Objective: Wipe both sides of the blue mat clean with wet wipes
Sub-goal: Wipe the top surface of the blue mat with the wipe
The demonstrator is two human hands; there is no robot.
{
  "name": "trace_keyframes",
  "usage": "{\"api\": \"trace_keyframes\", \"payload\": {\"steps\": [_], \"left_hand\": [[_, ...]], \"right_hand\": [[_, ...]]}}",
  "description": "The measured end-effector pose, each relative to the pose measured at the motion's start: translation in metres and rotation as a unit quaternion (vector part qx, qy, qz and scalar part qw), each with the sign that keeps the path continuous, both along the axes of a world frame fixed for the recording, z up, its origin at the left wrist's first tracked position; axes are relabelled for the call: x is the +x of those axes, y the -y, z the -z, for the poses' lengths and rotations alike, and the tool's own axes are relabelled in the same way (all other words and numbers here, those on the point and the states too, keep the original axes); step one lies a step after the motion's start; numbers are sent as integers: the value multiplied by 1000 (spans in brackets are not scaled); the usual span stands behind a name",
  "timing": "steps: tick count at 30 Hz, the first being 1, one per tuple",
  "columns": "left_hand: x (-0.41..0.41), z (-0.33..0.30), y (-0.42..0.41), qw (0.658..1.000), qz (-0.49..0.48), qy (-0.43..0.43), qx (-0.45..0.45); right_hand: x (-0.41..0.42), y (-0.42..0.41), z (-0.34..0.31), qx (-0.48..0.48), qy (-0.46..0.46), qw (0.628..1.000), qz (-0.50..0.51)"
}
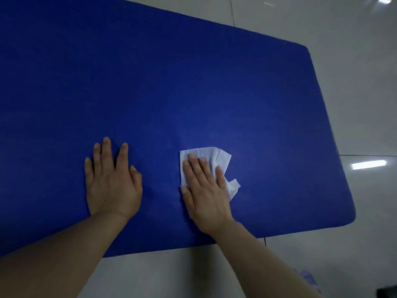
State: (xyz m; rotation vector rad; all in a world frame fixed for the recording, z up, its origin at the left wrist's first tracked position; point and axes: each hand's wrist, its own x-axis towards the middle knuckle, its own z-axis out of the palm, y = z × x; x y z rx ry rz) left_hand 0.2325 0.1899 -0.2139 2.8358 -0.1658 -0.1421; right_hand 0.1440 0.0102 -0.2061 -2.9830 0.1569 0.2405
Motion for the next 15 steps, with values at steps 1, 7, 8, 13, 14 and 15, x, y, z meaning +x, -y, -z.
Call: {"api": "trace_keyframes", "payload": {"steps": [1, 7, 8, 13, 14, 15], "left_hand": [[1, 0, 0, 1000, 0, 2, 0], [0, 4, -2, 1000, 4, 12, 0], [0, 5, -2, 1000, 5, 12, 1], [0, 4, -2, 1000, 6, 8, -2], [0, 4, -1, 1000, 7, 9, -5], [1, 3, -2, 1000, 5, 8, -6]], "right_hand": [[4, 6, -1, -1, -2, 1000, -4], [-1, 70, -2, -18, -63, 937, 342], [1, 64, -2, -30, -62, 934, 352], [21, -3, 2, 13, -3, 999, 39], [24, -4, 2, 9, -4, 1000, -14], [27, 3, 2, 3, -7, 999, -37]]}}
